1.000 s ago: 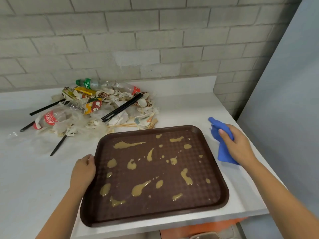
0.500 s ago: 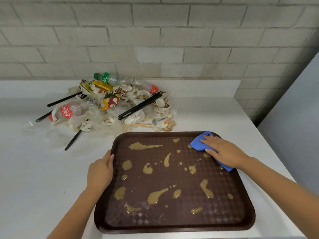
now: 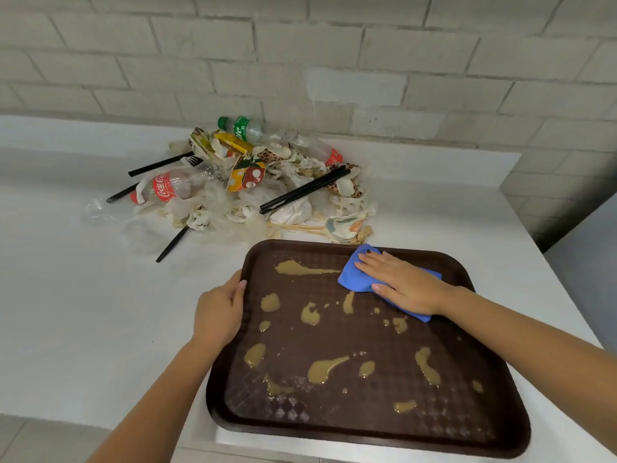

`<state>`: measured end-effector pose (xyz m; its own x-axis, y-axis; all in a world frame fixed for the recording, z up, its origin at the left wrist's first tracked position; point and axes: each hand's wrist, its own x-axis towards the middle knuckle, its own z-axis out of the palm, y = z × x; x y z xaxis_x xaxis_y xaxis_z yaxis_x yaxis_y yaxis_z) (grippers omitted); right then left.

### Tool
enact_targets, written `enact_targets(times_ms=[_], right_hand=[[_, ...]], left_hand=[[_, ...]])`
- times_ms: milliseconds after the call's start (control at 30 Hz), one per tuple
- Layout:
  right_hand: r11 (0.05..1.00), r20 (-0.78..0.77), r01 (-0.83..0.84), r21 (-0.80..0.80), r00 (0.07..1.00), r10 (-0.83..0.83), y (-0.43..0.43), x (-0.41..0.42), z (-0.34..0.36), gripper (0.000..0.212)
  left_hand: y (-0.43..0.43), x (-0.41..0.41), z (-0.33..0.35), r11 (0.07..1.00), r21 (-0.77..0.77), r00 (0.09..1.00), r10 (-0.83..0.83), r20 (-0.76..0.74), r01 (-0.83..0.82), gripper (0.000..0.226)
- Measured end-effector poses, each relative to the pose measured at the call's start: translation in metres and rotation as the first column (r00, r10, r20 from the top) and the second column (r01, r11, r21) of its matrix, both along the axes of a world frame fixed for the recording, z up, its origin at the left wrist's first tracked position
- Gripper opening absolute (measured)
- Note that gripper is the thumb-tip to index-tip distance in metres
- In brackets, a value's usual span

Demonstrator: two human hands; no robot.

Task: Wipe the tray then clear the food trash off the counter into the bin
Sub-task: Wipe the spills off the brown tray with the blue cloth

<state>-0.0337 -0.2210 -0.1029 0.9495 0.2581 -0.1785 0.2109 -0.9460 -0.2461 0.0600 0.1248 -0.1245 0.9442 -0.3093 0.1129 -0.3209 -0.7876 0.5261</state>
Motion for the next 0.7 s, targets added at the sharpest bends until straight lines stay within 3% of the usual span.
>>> enact_targets(times_ms=[333,567,700], right_hand=[[0.979,0.04,-0.202,0.03,0.979,0.201,0.055,0.056,-0.004,0.051],[0.971,0.047,-0.233,0.048,0.972,0.231,0.096,0.086,-0.007,0.05],[0.967,0.049,-0.248,0.06,0.968,0.245,0.114,0.1,-0.009,0.049]], left_hand=[[0.002,0.002,-0.002,1.0,0.007,1.0,-0.019,0.02,0.019,0.039],[0.003,0.001,-0.003,1.0,-0.012,0.999,-0.014,0.034,0.015,0.039],[0.003,0.001,-0.002,0.999,-0.021,0.998,-0.024,0.049,0.025,0.053]])
